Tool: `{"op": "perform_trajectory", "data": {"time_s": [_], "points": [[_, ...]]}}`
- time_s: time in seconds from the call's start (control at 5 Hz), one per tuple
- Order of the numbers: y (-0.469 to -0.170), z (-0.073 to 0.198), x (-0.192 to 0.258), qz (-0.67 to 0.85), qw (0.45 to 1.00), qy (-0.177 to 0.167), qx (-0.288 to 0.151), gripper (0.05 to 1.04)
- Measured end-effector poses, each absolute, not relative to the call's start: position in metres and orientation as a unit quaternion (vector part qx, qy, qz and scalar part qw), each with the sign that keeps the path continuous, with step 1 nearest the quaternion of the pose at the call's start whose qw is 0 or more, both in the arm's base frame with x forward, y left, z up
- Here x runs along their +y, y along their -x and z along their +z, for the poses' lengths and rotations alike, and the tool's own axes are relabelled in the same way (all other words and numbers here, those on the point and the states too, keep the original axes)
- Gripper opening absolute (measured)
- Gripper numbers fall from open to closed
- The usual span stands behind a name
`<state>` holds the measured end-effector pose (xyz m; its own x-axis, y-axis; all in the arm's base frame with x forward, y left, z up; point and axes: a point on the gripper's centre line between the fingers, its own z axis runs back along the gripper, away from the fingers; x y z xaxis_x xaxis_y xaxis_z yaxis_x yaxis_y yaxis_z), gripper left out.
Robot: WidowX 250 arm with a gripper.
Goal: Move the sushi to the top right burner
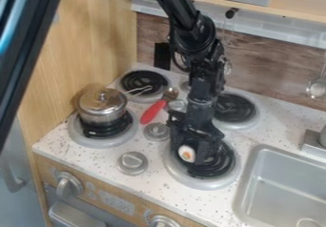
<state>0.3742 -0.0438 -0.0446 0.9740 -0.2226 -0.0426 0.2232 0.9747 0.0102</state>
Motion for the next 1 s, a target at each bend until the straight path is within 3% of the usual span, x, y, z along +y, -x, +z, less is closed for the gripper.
{"op": "perform_trajectory", "data": {"time_s": [0.2,0.4,0.6,1.0], "points": [[-0.38,-0.038,-0.046,-0.129,0.991,0.016,-0.008,0.554],[-0.405,-0.009,-0.051,-0.143,0.985,0.045,-0.085,0.532],[-0.454,0.023,-0.046,-0.135,0.973,0.051,-0.179,0.521],[-0.517,-0.02,-0.038,-0.092,0.967,0.029,-0.237,0.503]]}}
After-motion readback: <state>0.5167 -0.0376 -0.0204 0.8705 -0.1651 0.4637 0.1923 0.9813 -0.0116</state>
